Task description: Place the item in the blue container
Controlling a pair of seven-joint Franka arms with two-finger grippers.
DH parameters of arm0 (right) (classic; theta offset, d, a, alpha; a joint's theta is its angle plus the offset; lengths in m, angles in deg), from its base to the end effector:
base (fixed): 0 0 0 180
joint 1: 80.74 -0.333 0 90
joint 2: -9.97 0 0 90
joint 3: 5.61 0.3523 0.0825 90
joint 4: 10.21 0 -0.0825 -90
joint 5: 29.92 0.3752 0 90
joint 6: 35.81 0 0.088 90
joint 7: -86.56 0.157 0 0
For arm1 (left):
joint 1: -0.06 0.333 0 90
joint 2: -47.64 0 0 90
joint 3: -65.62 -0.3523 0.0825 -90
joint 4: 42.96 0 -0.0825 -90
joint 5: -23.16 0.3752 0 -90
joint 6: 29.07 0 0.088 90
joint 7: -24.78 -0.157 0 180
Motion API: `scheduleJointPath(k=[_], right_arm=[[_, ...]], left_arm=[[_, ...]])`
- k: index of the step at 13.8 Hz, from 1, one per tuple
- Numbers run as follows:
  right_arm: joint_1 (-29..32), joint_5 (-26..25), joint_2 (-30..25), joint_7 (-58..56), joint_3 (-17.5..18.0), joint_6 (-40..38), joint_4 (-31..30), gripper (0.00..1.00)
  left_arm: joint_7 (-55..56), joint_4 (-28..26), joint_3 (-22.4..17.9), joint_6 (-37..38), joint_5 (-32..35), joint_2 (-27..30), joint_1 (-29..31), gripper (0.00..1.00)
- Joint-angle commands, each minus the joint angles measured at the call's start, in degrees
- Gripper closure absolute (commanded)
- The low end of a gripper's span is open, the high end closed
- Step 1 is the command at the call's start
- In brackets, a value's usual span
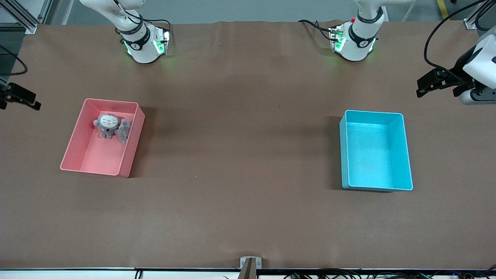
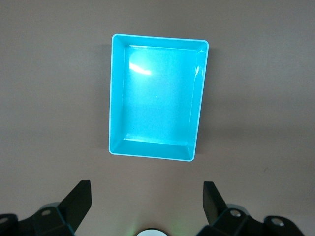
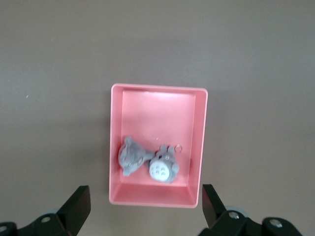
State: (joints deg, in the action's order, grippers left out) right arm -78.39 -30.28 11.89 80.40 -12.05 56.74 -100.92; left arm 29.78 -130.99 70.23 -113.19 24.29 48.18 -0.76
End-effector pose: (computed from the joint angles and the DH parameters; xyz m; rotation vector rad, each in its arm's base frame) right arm 0.5540 -0.0856 0.5905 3.1310 -0.0713 -0.0039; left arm 0.5269 -0.0470 0.6230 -3.1146 0.0094 0.0884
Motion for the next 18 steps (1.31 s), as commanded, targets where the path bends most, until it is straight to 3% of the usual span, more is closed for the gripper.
scheduleJointPath(k=[1, 5, 10, 14, 18], right_arm=[[0.90, -0.44, 3.08, -0.87, 0.29, 0.70, 1.59, 0.00], [0.72, -0.26, 2.39, -0.35, 0.29, -1.41, -0.85, 0.00], [4.41, -0.17, -1.21, -0.08, 0.20, 16.40, -23.15, 0.00], [6.35, 0.70, -1.39, 0.09, 0.29, 25.46, -34.94, 0.00], [6.52, 5.27, -1.04, 0.01, 0.20, 34.77, -45.14, 0.00]], left_arm=[[-0.17, -0.21, -0.04, 0.53, -0.86, 0.25, 0.21, 0.00], [-0.17, -0.56, -0.04, 0.53, -0.86, 0.34, 0.21, 0.00], [-0.17, -1.00, 0.05, 0.53, -0.86, 0.60, 0.21, 0.00], [-0.17, -1.71, 0.05, 0.62, -0.86, 0.96, 0.04, 0.00], [-0.17, -2.32, 0.49, 0.53, -0.86, 0.87, -0.23, 0.00]])
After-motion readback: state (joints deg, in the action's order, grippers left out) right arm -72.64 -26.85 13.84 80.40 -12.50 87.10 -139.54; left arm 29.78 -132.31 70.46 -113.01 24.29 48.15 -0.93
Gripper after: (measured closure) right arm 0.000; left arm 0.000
